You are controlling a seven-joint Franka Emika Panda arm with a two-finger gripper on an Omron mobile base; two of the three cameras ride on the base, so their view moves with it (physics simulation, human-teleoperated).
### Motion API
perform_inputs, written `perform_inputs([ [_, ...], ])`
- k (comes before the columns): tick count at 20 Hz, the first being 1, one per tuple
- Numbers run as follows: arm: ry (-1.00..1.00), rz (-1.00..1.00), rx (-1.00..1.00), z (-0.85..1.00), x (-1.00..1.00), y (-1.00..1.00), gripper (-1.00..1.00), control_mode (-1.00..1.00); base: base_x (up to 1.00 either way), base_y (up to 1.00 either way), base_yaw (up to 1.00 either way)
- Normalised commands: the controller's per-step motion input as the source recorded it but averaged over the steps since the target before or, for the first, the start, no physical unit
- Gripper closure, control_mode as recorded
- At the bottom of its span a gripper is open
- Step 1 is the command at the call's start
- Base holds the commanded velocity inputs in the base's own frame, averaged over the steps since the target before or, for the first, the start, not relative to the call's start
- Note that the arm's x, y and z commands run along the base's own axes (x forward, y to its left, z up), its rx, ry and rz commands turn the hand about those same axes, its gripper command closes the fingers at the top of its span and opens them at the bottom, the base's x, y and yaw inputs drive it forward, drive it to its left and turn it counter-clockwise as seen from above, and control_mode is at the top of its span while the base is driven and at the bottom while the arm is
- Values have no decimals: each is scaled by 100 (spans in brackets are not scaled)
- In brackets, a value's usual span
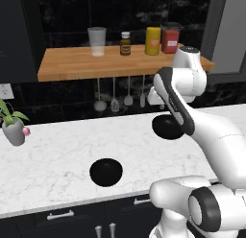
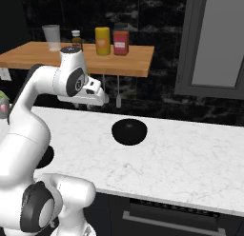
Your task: Pick up the bowls on the counter and stack them on top of one another in the open cabinet. Place the smaller bowl on top of the larger bowl.
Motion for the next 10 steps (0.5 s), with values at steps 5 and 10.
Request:
perform_inputs([
  [5,8,0,0,-22,0,58,-100,-100,0,0,0],
  [10,10,2,0,-34,-10,74,-100,-100,0,0,0],
])
